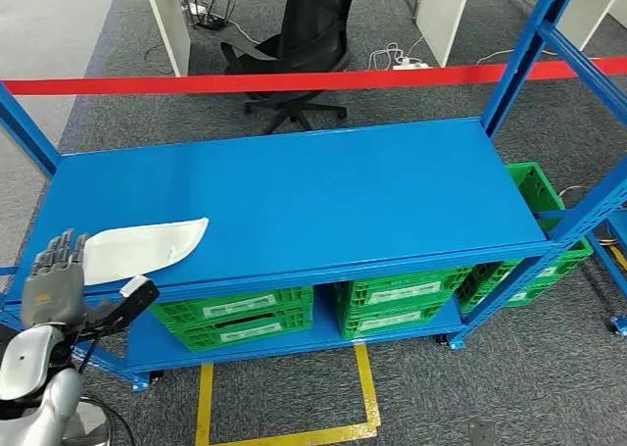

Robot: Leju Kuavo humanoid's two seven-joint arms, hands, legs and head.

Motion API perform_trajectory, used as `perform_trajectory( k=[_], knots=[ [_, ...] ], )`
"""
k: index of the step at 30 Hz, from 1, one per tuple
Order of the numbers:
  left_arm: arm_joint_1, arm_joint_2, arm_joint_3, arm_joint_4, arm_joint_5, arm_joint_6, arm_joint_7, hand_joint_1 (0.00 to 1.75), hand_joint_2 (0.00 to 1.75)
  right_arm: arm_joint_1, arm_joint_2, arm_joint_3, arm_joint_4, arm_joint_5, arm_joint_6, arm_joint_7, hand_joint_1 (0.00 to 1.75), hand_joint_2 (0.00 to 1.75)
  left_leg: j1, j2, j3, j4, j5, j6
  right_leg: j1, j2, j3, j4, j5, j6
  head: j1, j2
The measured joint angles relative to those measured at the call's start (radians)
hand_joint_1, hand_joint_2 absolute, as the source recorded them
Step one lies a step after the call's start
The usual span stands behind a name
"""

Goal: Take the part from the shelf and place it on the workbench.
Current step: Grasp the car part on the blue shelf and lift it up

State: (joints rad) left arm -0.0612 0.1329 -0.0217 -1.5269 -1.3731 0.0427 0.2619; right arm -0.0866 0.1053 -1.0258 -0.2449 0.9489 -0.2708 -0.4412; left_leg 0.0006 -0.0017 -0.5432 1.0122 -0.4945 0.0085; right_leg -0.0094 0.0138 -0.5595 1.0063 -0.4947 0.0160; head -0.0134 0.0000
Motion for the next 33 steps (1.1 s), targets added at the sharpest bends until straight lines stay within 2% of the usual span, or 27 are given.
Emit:
perform_trajectory(
  k=[9, 27, 31, 33],
  knots=[
    [-0.102, 0.000, -0.004, 0.141, -0.002, -0.005, 0.000, 0.00, 1.75, -0.005, 0.004, 0.009, 0.000, 0.013, 0.000, 0.010, 0.00, 1.75, 0.000, 0.000, 0.000, 0.000, 0.000, 0.000, 0.000, 0.001, 0.000, 0.000, 0.000, 0.000, 0.000, 0.000],
    [-0.138, 0.000, -0.009, 0.194, -0.001, -0.005, 0.000, 0.00, 1.75, -0.009, 0.005, 0.009, 0.000, 0.016, 0.000, 0.012, 0.00, 1.75, -0.001, -0.001, 0.001, 0.000, 0.004, 0.001, 0.000, -0.001, 0.002, 0.000, 0.002, 0.000, 0.000, 0.000],
    [-0.147, 0.000, -0.013, 0.207, 0.001, -0.001, -0.014, 1.73, 1.75, -0.012, 0.005, 0.012, 0.001, 0.021, 0.002, 0.013, 0.00, 1.75, -0.001, -0.001, 0.001, 0.000, 0.005, 0.001, 0.000, -0.002, 0.002, 0.000, 0.003, 0.000, 0.000, 0.000],
    [-0.149, -0.001, -0.020, 0.217, 0.010, 0.016, -0.046, 1.75, 1.75, -0.014, 0.005, 0.017, 0.002, 0.025, 0.004, 0.013, 0.00, 1.75, -0.001, -0.001, 0.001, 0.000, 0.006, 0.001, 0.000, -0.002, 0.001, 0.000, 0.004, 0.001, 0.000, 0.000]
  ],
)
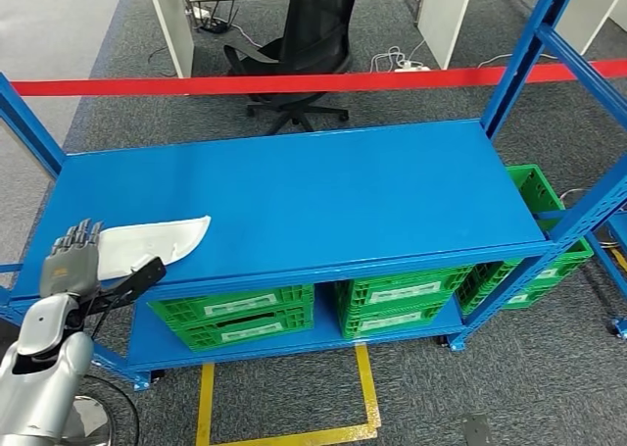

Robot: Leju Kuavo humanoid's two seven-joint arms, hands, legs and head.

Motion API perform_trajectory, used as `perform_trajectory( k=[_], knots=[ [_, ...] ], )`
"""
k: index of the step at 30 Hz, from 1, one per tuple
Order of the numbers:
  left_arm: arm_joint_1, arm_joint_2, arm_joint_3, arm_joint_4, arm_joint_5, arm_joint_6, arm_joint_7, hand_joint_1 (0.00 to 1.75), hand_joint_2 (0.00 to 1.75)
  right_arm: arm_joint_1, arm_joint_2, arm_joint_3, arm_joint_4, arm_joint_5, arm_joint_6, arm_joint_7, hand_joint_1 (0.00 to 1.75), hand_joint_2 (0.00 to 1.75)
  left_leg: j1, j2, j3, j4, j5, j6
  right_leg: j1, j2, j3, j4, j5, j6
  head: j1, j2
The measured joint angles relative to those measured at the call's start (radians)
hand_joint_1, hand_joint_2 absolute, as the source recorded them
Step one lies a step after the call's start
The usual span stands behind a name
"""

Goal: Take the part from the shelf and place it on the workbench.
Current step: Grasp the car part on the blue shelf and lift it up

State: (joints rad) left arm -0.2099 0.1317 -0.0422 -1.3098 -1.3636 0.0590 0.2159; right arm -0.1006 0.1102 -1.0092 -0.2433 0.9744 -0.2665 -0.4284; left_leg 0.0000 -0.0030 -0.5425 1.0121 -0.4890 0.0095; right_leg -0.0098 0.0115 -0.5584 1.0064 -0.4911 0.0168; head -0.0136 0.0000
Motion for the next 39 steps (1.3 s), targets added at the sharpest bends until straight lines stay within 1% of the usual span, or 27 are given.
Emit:
perform_trajectory(
  k=[2, 5, 14, 26, 32, 39],
  knots=[
    [0.002, -0.003, -0.013, 0.009, 0.007, 0.020, -0.033, 1.75, 1.75, -0.002, 0.000, 0.005, 0.000, 0.004, 0.002, 0.000, 0.00, 1.75, 0.000, -0.001, -0.001, 0.000, 0.001, 0.001, 0.000, -0.002, -0.001, 0.000, 0.001, 0.000, 0.000, 0.000],
    [0.007, -0.010, -0.032, 0.016, 0.008, 0.030, -0.050, 1.75, 1.75, -0.006, 0.000, 0.009, 0.000, 0.005, 0.003, 0.000, 0.00, 1.75, 0.000, -0.002, -0.003, 0.000, 0.003, 0.001, 0.000, -0.003, -0.002, 0.000, 0.002, 0.001, 0.000, 0.000],
    [0.004, -0.016, -0.051, 0.016, 0.009, 0.039, -0.053, 1.75, 1.75, -0.006, 0.000, 0.009, 0.001, 0.005, 0.005, 0.000, 0.00, 1.75, 0.000, 0.000, -0.006, 0.000, 0.005, -0.001, 0.000, 0.002, -0.006, 0.000, 0.007, -0.001, 0.000, 0.000],
    [-0.006, -0.017, -0.060, 0.016, 0.011, 0.047, -0.054, 1.75, 1.75, -0.006, 0.000, 0.009, 0.001, 0.005, 0.005, 0.000, 0.00, 1.75, 0.000, 0.000, -0.011, 0.000, 0.005, -0.001, 0.000, 0.003, -0.012, 0.000, 0.007, -0.001, 0.000, 0.000],
    [-0.001, -0.017, -0.060, 0.012, 0.034, 0.052, -0.075, 1.75, 1.75, -0.006, 0.000, 0.009, 0.001, 0.003, 0.005, -0.002, 0.00, 1.75, 0.000, 0.000, -0.011, 0.000, 0.005, -0.001, 0.000, 0.003, -0.012, 0.000, 0.007, -0.001, 0.000, 0.000],
    [0.021, -0.017, -0.060, -0.023, 0.073, 0.053, -0.102, 1.75, 1.75, -0.005, 0.000, 0.009, 0.001, 0.002, 0.005, -0.004, 0.00, 1.75, 0.000, 0.001, -0.012, 0.000, 0.005, -0.001, 0.000, 0.003, -0.012, 0.000, 0.007, -0.001, 0.000, 0.000]
  ],
)
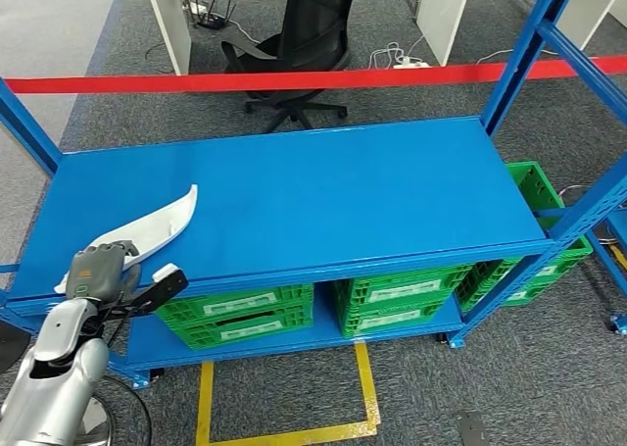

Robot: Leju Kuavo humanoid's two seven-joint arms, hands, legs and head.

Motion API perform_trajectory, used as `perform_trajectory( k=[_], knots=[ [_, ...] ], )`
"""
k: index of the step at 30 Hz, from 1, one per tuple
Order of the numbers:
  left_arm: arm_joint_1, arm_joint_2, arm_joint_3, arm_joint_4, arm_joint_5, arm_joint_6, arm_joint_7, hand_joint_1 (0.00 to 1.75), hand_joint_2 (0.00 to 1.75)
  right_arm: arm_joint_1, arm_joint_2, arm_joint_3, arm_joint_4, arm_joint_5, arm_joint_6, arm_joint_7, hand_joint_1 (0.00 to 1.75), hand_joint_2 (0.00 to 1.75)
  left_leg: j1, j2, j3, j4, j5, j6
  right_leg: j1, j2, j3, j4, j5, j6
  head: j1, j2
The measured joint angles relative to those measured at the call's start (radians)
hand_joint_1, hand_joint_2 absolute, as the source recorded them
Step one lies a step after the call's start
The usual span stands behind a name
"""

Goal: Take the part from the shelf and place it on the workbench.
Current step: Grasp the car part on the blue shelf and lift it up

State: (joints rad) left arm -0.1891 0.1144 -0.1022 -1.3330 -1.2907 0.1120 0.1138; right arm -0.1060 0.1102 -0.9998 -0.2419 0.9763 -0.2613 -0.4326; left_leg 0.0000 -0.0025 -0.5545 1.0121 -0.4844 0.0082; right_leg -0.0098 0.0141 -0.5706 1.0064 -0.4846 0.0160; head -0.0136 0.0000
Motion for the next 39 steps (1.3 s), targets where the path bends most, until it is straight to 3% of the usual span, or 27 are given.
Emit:
perform_trajectory(
  k=[4, 8, 14, 18, 21, 23, 26, 27, 28, 29, 30, 32, 34, 36, 37, 39],
  knots=[
    [0.045, -0.004, -0.002, -0.060, 0.084, 0.037, -0.077, 1.75, 1.75, 0.002, 0.000, 0.000, 0.000, -0.008, 0.000, -0.007, 0.00, 1.75, 0.000, 0.000, 0.000, 0.000, 0.000, 0.000, 0.000, 0.001, -0.001, 0.000, 0.000, 0.000, 0.000, 0.000],
    [0.137, -0.022, -0.016, -0.164, 0.179, 0.080, -0.152, 1.75, 1.75, 0.006, 0.000, 0.000, 0.000, -0.018, -0.001, -0.017, 0.00, 1.75, 0.000, 0.001, -0.001, 0.000, -0.002, 0.000, 0.000, 0.002, -0.002, 0.000, -0.001, 0.000, 0.000, 0.000],
    [0.301, -0.071, -0.042, -0.332, 0.263, 0.235, -0.256, 1.75, 1.75, 0.022, 0.000, -0.003, 0.000, -0.033, -0.011, -0.029, 0.00, 1.75, -0.005, 0.001, -0.002, 0.003, -0.006, 0.006, -0.004, 0.001, -0.002, -0.002, -0.002, 0.004, 0.000, 0.000],
    [0.366, -0.094, -0.062, -0.408, 0.275, 0.282, -0.277, 1.75, 1.75, 0.027, 0.001, -0.004, 0.001, -0.035, -0.016, -0.036, 0.00, 1.75, -0.010, 0.000, -0.002, 0.006, -0.008, 0.013, -0.010, 0.001, -0.001, -0.002, -0.002, 0.012, 0.000, 0.000],
    [0.383, -0.102, -0.068, -0.439, 0.275, 0.284, -0.279, 1.75, 1.75, 0.027, 0.002, -0.004, 0.002, -0.035, -0.018, -0.036, 0.00, 1.75, -0.009, 0.002, 0.001, -0.005, -0.002, 0.024, -0.012, 0.001, -0.001, -0.004, -0.003, 0.021, 0.000, 0.000],
    [0.386, -0.107, -0.071, -0.451, 0.276, 0.285, -0.280, 1.75, 1.75, 0.027, 0.002, -0.004, 0.002, -0.035, -0.019, -0.037, 0.00, 1.75, -0.003, 0.005, 0.006, -0.019, 0.007, 0.034, -0.010, -0.002, -0.022, 0.041, -0.037, 0.025, 0.003, 0.000],
    [0.394, -0.112, -0.073, -0.458, 0.276, 0.286, -0.280, 1.75, 1.75, 0.028, 0.002, -0.004, 0.003, -0.034, -0.020, -0.037, 0.00, 1.75, -0.002, 0.010, 0.007, -0.022, 0.009, 0.039, -0.011, -0.005, -0.109, 0.229, -0.127, 0.027, 0.007, 0.000],
    [0.397, -0.113, -0.073, -0.459, 0.276, 0.286, -0.280, 1.75, 1.75, 0.030, 0.002, -0.004, 0.003, -0.034, -0.020, -0.037, 0.00, 1.75, -0.002, 0.011, 0.007, -0.022, 0.008, 0.038, -0.011, -0.005, -0.126, 0.266, -0.133, 0.029, 0.007, 0.000],
    [0.399, -0.115, -0.073, -0.459, 0.276, 0.286, -0.280, 1.75, 1.75, 0.031, 0.002, -0.004, 0.004, -0.034, -0.021, -0.037, 0.00, 1.75, -0.002, 0.011, 0.008, -0.021, 0.007, 0.037, -0.012, -0.006, -0.126, 0.265, -0.118, 0.030, 0.008, 0.000],
    [0.400, -0.115, -0.074, -0.459, 0.276, 0.286, -0.280, 1.75, 1.75, 0.031, 0.002, -0.004, 0.004, -0.035, -0.021, -0.037, 0.00, 1.75, -0.001, 0.011, 0.010, -0.021, 0.005, 0.034, -0.012, -0.008, -0.105, 0.224, -0.087, 0.031, 0.008, 0.000],
    [0.400, -0.116, -0.074, -0.460, 0.276, 0.286, -0.280, 1.75, 1.75, 0.032, 0.002, -0.004, 0.004, -0.035, -0.021, -0.037, 0.00, 1.75, 0.000, 0.011, 0.013, -0.021, 0.002, 0.030, -0.014, -0.012, -0.071, 0.156, -0.051, 0.031, 0.008, 0.000],
    [0.401, -0.117, -0.074, -0.462, 0.276, 0.286, -0.280, 1.75, 1.75, 0.030, 0.002, -0.004, 0.004, -0.035, -0.022, -0.037, 0.00, 1.75, -0.001, 0.011, 0.017, -0.017, -0.003, 0.018, -0.012, -0.017, -0.001, 0.039, -0.013, 0.026, 0.009, 0.000],
    [0.402, -0.118, -0.074, -0.464, 0.278, 0.294, -0.285, 1.75, 1.75, 0.029, 0.002, -0.004, 0.004, -0.036, -0.022, -0.037, 0.00, 1.75, -0.005, 0.012, 0.018, -0.011, -0.003, 0.008, -0.008, -0.016, 0.023, 0.007, -0.015, 0.017, 0.009, 0.000],
    [0.408, -0.121, -0.074, -0.470, 0.283, 0.323, -0.299, 1.75, 1.75, 0.030, 0.003, -0.004, 0.005, -0.036, -0.022, -0.027, 0.00, 1.75, -0.003, 0.011, 0.018, -0.006, -0.007, 0.000, -0.010, -0.012, 0.020, 0.004, -0.014, 0.006, 0.008, 0.000],
    [0.413, -0.123, -0.076, -0.474, 0.285, 0.346, -0.308, 1.75, 1.75, 0.031, 0.004, -0.005, 0.005, -0.034, -0.020, -0.017, 0.00, 1.75, -0.002, 0.011, 0.013, 0.007, -0.022, -0.006, -0.011, -0.012, 0.018, 0.003, -0.013, 0.000, 0.007, 0.000],
    [0.427, -0.129, -0.081, -0.484, 0.286, 0.394, -0.322, 1.75, 1.75, 0.033, 0.004, -0.005, 0.005, -0.027, -0.015, 0.003, 0.00, 1.75, 0.002, 0.009, -0.017, 0.085, -0.086, -0.016, -0.014, -0.013, 0.013, 0.000, -0.008, -0.011, 0.004, 0.000]
  ],
)
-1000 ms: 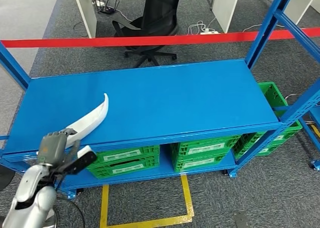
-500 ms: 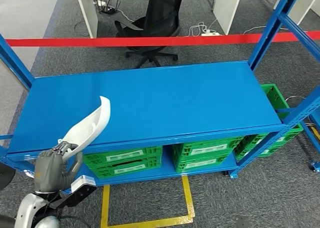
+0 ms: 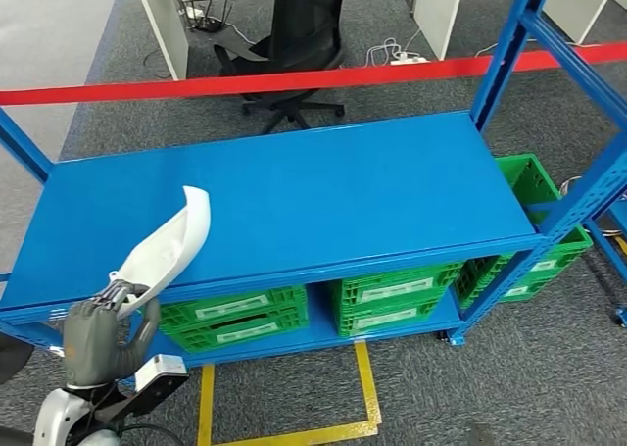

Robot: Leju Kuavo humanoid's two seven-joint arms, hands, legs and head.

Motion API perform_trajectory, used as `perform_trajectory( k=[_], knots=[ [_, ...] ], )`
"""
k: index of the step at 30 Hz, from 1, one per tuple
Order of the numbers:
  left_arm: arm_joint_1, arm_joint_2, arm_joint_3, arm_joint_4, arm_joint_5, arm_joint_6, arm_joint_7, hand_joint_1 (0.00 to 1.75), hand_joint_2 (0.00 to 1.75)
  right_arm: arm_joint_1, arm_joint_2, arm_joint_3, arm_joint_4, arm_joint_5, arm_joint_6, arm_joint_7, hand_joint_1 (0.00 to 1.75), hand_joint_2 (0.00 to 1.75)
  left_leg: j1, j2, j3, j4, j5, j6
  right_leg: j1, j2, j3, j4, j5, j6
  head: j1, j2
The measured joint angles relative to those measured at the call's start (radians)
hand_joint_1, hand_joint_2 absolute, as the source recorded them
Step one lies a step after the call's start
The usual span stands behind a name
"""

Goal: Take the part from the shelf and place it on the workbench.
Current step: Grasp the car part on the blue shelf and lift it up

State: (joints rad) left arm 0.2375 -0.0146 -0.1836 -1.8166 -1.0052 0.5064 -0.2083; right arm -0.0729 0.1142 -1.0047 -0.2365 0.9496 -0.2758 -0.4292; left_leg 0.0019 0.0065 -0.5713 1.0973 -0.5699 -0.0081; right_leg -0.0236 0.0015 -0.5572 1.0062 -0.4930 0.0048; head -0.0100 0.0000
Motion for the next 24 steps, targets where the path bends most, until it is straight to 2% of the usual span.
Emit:
perform_trajectory(
  k=[2, 3, 4, 5, 7, 9, 10, 12, 13, 14, 15, 17, 18, 19, 20, 21, 22, 23, 24],
  knots=[
    [0.016, -0.006, -0.009, -0.003, 0.004, 0.037, -0.012, 1.75, 1.75, 0.004, -0.001, 0.000, 0.000, 0.006, 0.014, 0.009, 0.00, 1.75, 0.004, 0.000, -0.047, 0.129, -0.069, -0.006, 0.003, 0.000, -0.008, 0.000, 0.004, -0.007, -0.001, 0.000],
    [0.025, -0.010, -0.014, -0.003, 0.011, 0.057, -0.020, 1.75, 1.75, 0.007, -0.001, 0.000, 0.000, 0.007, 0.028, 0.011, 0.00, 1.75, 0.005, 0.000, -0.059, 0.172, -0.082, -0.006, 0.005, 0.000, -0.012, 0.001, 0.007, -0.010, -0.001, 0.000],
    [0.033, -0.013, -0.019, -0.003, 0.021, 0.077, -0.030, 1.75, 1.75, 0.010, -0.002, -0.001, 0.000, 0.007, 0.044, 0.011, 0.00, 1.75, 0.005, 0.000, -0.056, 0.181, -0.076, -0.004, 0.007, 0.000, -0.016, 0.002, 0.009, -0.011, -0.001, 0.000],
    [0.039, -0.016, -0.024, -0.003, 0.034, 0.097, -0.041, 1.75, 1.75, 0.012, -0.002, -0.001, 0.000, 0.007, 0.061, 0.012, 0.00, 1.75, 0.004, 0.000, -0.035, 0.151, -0.051, 0.000, 0.009, 0.001, -0.019, 0.002, 0.012, -0.012, -0.002, 0.000],
    [0.046, -0.023, -0.034, -0.003, 0.060, 0.130, -0.063, 1.75, 1.75, 0.016, -0.001, -0.001, 0.002, 0.007, 0.092, 0.013, 0.00, 1.75, 0.000, -0.003, 0.042, 0.018, 0.010, 0.016, 0.012, 0.002, -0.022, 0.003, 0.017, -0.010, -0.001, 0.000],
    [0.058, -0.036, -0.041, -0.003, 0.096, 0.158, -0.105, 1.75, 1.75, 0.018, 0.000, -0.001, 0.004, 0.017, 0.116, 0.025, 0.00, 1.75, -0.006, -0.007, 0.096, -0.086, 0.036, 0.028, 0.013, 0.004, -0.026, 0.003, 0.025, -0.002, -0.001, 0.000],
    [0.067, -0.046, -0.043, -0.002, 0.116, 0.170, -0.134, 1.75, 1.75, 0.020, 0.001, -0.001, 0.006, 0.023, 0.125, 0.033, 0.00, 1.75, -0.009, -0.008, 0.104, -0.105, 0.036, 0.031, 0.012, 0.004, -0.028, 0.003, 0.030, 0.004, -0.001, 0.000],
    [0.086, -0.068, -0.043, -0.001, 0.144, 0.184, -0.187, 1.75, 1.75, 0.027, 0.001, -0.001, 0.007, 0.032, 0.134, 0.045, 0.00, 1.75, -0.009, -0.008, 0.100, -0.115, 0.045, 0.033, 0.010, 0.003, -0.033, 0.002, 0.037, 0.018, -0.001, 0.000],
    [0.092, -0.078, -0.043, -0.001, 0.150, 0.186, -0.202, 1.75, 1.75, 0.030, 0.001, -0.001, 0.008, 0.034, 0.135, 0.048, 0.00, 1.75, -0.007, -0.006, 0.095, -0.120, 0.052, 0.036, 0.010, 0.002, -0.039, 0.008, 0.028, 0.024, 0.000, 0.000],
    [0.096, -0.087, -0.043, 0.000, 0.156, 0.188, -0.212, 1.75, 1.75, 0.034, 0.001, -0.001, 0.009, 0.036, 0.136, 0.050, 0.00, 1.75, -0.004, -0.004, 0.087, -0.124, 0.062, 0.041, 0.010, 0.002, -0.050, 0.029, 0.001, 0.029, 0.003, 0.000],
    [0.100, -0.095, -0.043, 0.001, 0.161, 0.189, -0.217, 1.75, 1.75, 0.035, 0.001, -0.001, 0.009, 0.037, 0.137, 0.051, 0.00, 1.75, -0.002, -0.002, 0.078, -0.127, 0.071, 0.046, 0.010, 0.001, -0.066, 0.070, -0.040, 0.033, 0.005, 0.000],
    [0.106, -0.106, -0.041, 0.005, 0.167, 0.190, -0.221, 1.75, 1.75, 0.037, 0.001, 0.000, 0.010, 0.038, 0.138, 0.052, 0.00, 1.75, -0.005, 0.001, 0.055, -0.126, 0.087, 0.052, 0.009, 0.001, -0.102, 0.194, -0.128, 0.040, 0.009, 0.000],
    [0.108, -0.108, -0.040, 0.007, 0.169, 0.191, -0.222, 1.75, 1.75, 0.038, 0.001, 0.000, 0.010, 0.038, 0.138, 0.052, 0.00, 1.75, -0.007, 0.003, 0.043, -0.124, 0.095, 0.053, 0.009, 0.001, -0.112, 0.246, -0.147, 0.043, 0.009, 0.000],
    [0.110, -0.111, -0.040, 0.009, 0.170, 0.191, -0.222, 1.75, 1.75, 0.039, 0.001, 0.000, 0.010, 0.038, 0.138, 0.052, 0.00, 1.75, -0.008, 0.004, 0.032, -0.122, 0.102, 0.052, 0.009, 0.001, -0.109, 0.273, -0.143, 0.045, 0.009, 0.000],
    [0.111, -0.112, -0.039, 0.011, 0.170, 0.191, -0.222, 1.75, 1.75, 0.039, 0.001, 0.000, 0.010, 0.038, 0.138, 0.052, 0.00, 1.75, -0.008, 0.005, 0.020, -0.119, 0.109, 0.051, 0.009, 0.000, -0.089, 0.264, -0.119, 0.045, 0.010, 0.000],
    [0.112, -0.114, -0.038, 0.013, 0.170, 0.191, -0.222, 1.75, 1.75, 0.039, 0.001, 0.000, 0.010, 0.038, 0.138, 0.052, 0.00, 1.75, -0.008, 0.005, 0.009, -0.115, 0.115, 0.049, 0.009, 0.000, -0.051, 0.221, -0.087, 0.045, 0.010, 0.000],
    [0.112, -0.116, -0.037, 0.014, 0.171, 0.191, -0.222, 1.75, 1.75, 0.039, 0.001, 0.000, 0.010, 0.038, 0.138, 0.052, 0.00, 1.75, -0.008, 0.005, 0.000, -0.109, 0.119, 0.046, 0.009, -0.001, -0.002, 0.152, -0.066, 0.043, 0.010, 0.000],
    [0.113, -0.118, -0.036, 0.015, 0.171, 0.191, -0.222, 1.75, 1.75, 0.038, 0.001, 0.000, 0.010, 0.038, 0.138, 0.052, 0.00, 1.75, -0.010, 0.005, -0.009, -0.102, 0.123, 0.042, 0.009, -0.002, 0.049, 0.079, -0.057, 0.041, 0.010, 0.000],
    [0.113, -0.119, -0.035, 0.016, 0.171, 0.191, -0.222, 1.75, 1.75, 0.037, 0.001, 0.000, 0.010, 0.038, 0.138, 0.052, 0.00, 1.75, -0.012, 0.005, -0.015, -0.096, 0.128, 0.037, 0.010, -0.002, 0.085, 0.021, -0.059, 0.037, 0.009, 0.000]
  ],
)
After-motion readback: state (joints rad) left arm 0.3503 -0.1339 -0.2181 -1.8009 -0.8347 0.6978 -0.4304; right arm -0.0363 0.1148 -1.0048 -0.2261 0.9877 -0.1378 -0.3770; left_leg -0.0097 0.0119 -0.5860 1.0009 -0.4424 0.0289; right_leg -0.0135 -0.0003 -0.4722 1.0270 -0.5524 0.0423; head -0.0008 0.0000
